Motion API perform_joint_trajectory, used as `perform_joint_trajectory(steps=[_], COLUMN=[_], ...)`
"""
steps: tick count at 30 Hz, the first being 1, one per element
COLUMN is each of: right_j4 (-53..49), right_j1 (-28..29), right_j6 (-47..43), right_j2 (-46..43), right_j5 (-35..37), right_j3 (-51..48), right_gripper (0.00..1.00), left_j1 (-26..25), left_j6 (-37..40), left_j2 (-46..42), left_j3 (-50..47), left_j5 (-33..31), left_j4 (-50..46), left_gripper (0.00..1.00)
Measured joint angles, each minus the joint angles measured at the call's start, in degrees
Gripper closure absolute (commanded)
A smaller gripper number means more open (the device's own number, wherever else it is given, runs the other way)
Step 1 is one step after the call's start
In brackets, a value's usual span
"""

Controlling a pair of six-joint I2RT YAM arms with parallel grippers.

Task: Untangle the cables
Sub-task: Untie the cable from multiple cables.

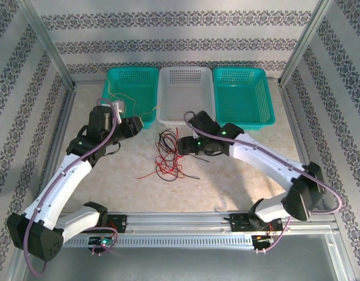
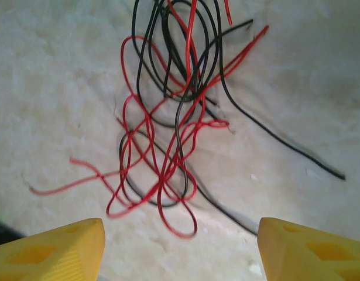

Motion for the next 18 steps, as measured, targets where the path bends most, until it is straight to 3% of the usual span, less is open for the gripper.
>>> perform_joint_trajectory(steps=[6,13,18], right_j4=[6.7,8.8,9.7], right_j1=[0.0,-1.2,-2.1], right_j6=[-0.3,-1.9,-3.7], right_j2=[14.0,24.5,29.2], right_j5=[2.6,7.3,7.8], right_j3=[5.4,13.7,15.8], right_gripper=[0.37,0.53,0.79], left_j1=[-2.1,-2.9,-2.9], left_j6=[-1.6,-2.0,-1.9], left_j2=[-4.0,-6.4,-6.6], left_j3=[-5.7,-6.7,-6.7], left_j5=[1.4,1.5,1.5], left_j4=[-4.2,-6.1,-6.6], left_gripper=[0.71,0.71,0.72])
